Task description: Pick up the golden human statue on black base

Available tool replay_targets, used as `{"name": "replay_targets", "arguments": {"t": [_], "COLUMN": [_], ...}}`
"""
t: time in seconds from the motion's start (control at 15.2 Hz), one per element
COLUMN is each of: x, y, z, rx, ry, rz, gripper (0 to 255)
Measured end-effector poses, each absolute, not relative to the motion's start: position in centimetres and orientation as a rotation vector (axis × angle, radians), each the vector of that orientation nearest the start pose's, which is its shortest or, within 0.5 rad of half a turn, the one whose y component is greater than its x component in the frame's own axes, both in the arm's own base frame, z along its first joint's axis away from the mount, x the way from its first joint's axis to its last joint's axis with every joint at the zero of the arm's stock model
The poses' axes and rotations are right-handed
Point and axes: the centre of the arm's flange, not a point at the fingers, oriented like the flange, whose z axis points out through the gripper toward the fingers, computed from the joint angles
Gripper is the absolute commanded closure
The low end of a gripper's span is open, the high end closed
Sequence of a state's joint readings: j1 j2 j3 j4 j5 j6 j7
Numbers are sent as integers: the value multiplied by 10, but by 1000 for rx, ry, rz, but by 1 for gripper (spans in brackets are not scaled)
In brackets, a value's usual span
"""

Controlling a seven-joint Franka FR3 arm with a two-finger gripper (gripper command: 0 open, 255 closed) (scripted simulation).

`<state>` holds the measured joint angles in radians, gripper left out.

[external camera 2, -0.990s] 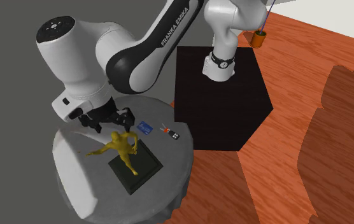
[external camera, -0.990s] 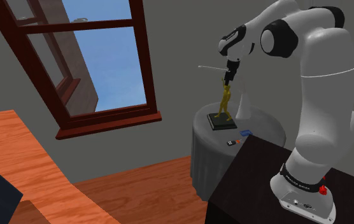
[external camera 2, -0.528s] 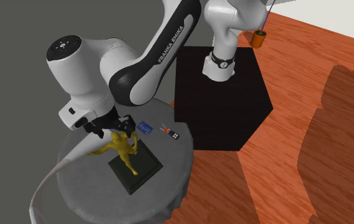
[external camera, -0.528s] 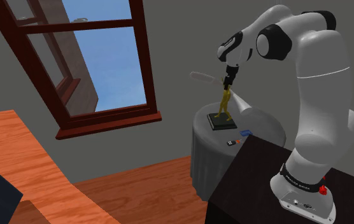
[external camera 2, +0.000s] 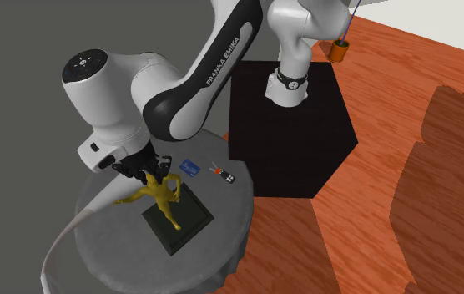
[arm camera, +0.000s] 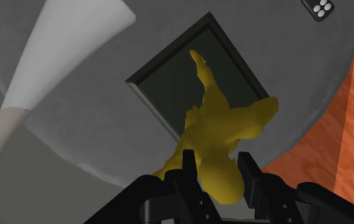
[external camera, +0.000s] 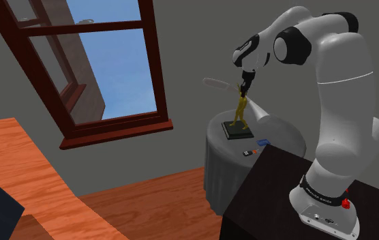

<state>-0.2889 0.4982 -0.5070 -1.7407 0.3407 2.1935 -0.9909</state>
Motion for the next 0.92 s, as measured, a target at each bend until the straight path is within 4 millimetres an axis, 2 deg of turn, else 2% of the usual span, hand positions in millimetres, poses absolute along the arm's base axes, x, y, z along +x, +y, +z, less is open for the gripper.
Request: {"name": "replay_targets", "arguments": {"t": [0.26, 0.92], "x": [494, 495], "y": [-440, -440], "z": [324, 374], "rx": [-3135, -3134], "ry": [-84, -85], "rz": [-84, -83], "gripper": [255, 255]}}
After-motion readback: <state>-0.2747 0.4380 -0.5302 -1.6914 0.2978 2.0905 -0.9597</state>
